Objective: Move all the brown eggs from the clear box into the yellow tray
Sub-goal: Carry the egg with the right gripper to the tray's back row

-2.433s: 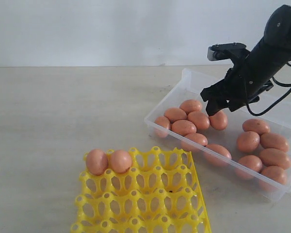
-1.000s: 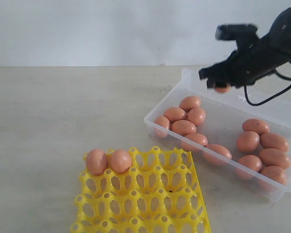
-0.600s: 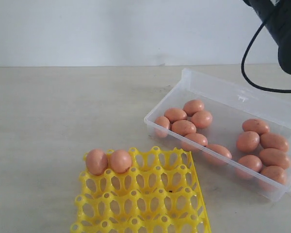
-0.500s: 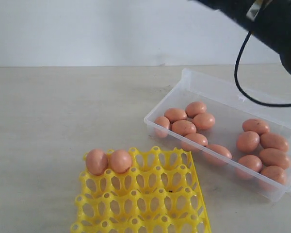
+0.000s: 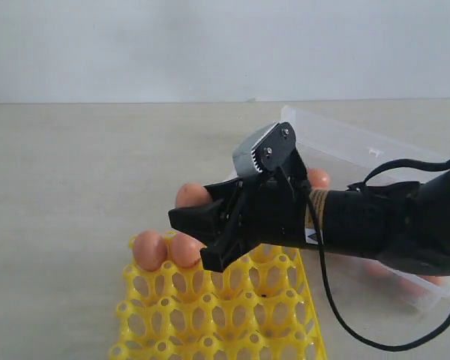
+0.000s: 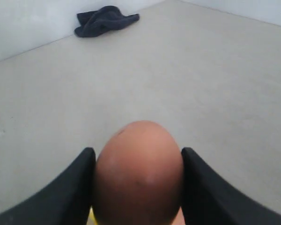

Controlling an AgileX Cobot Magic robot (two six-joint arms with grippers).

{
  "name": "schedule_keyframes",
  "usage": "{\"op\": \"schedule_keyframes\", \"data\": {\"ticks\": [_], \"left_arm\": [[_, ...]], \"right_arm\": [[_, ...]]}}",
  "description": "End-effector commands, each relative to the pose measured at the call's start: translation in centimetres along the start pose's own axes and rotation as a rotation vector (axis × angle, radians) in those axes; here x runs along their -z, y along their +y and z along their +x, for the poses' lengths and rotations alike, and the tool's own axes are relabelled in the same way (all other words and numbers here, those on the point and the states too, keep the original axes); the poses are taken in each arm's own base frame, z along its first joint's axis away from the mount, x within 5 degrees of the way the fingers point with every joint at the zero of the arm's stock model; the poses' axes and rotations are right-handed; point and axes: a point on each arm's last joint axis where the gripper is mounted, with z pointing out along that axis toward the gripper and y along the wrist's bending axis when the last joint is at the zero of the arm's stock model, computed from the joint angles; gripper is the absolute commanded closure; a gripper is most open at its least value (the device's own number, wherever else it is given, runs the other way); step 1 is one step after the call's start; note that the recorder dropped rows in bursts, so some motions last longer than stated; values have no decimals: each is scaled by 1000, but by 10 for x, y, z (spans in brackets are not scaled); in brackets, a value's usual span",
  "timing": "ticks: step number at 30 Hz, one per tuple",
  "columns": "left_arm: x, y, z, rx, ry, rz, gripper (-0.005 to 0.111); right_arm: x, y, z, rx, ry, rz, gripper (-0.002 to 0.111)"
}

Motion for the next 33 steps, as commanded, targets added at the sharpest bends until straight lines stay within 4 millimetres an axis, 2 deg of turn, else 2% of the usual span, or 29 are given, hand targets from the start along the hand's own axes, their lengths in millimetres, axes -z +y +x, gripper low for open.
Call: {"op": "schedule_keyframes", "data": {"ticks": [1,10,33], "left_arm": [[0,0,-2,13,-17,5,103],[0,0,-2,13,-17,5,103],[0,0,-2,13,-17,5,103]], "right_arm": [[-6,-8,18,-34,24,31,108],[-10,-19,35,-19,80,121,108],[-5,-27,53,-16,280,208,108]]}}
